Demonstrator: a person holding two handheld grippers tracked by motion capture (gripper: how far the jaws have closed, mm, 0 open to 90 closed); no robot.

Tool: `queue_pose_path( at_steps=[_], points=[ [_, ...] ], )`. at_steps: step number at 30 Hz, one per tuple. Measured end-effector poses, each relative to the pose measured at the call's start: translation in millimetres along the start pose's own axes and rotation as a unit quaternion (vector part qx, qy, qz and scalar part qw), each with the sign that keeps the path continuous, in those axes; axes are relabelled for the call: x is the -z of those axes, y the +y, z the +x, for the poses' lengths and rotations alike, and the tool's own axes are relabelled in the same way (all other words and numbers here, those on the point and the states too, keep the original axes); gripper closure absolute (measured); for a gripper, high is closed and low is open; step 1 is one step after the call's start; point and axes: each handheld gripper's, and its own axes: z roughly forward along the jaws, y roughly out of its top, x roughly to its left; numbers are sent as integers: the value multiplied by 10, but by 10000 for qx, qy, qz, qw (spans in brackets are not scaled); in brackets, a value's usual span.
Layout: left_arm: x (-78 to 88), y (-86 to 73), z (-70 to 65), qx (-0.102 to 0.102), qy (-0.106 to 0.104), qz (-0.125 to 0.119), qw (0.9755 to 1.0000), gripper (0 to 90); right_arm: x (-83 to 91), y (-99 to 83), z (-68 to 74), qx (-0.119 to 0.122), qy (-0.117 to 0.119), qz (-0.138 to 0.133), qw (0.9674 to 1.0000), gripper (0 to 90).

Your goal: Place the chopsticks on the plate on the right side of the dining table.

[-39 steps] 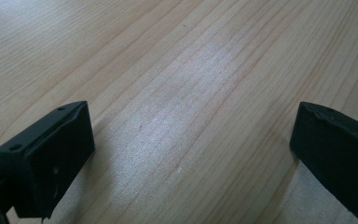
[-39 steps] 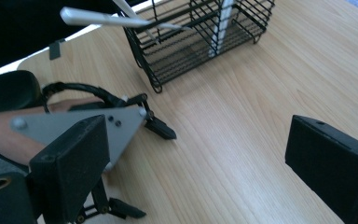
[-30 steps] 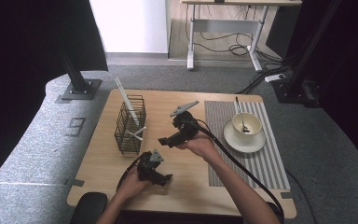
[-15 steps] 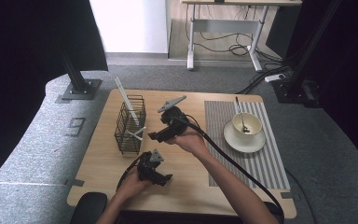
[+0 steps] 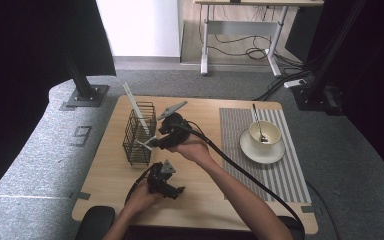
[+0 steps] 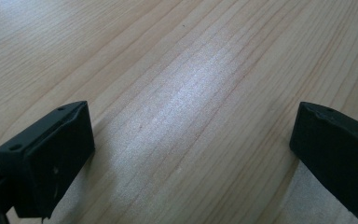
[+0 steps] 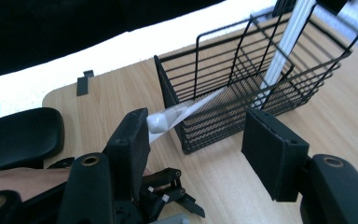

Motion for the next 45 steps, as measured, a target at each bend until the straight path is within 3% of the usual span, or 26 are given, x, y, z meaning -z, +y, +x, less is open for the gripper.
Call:
queue_pose_path(
  at_steps=[6, 7, 12, 16, 22, 33, 45],
  points=[
    [-1, 0, 0, -1, -3, -4, 10000, 0, -132, 18, 3, 24, 19, 21, 10000, 512],
    [-1, 0, 0, -1, 4, -1, 10000, 0, -168, 22, 13, 100, -8, 9, 9999, 571],
    [-1, 0, -3, 13, 8, -2, 10000, 0, -215, 9, 35, 202, -76, -125, 9997, 666],
    [-1, 0, -2, 13, 6, 0, 10000, 0, -233, 2, 33, 185, -85, -142, 9997, 679],
    [0, 0, 0, -5, 4, 5, 10000, 0, -227, 10, 37, 250, -64, -265, 9993, 806],
    [-1, 0, 2, -9, -1, 0, 10000, 0, -119, 35, 53, 315, -173, -227, 9991, 822],
    [0, -1, 3, -12, -12, -2, 10000, 0, 95, 87, 87, 360, -199, -376, 9984, 824]
  ],
)
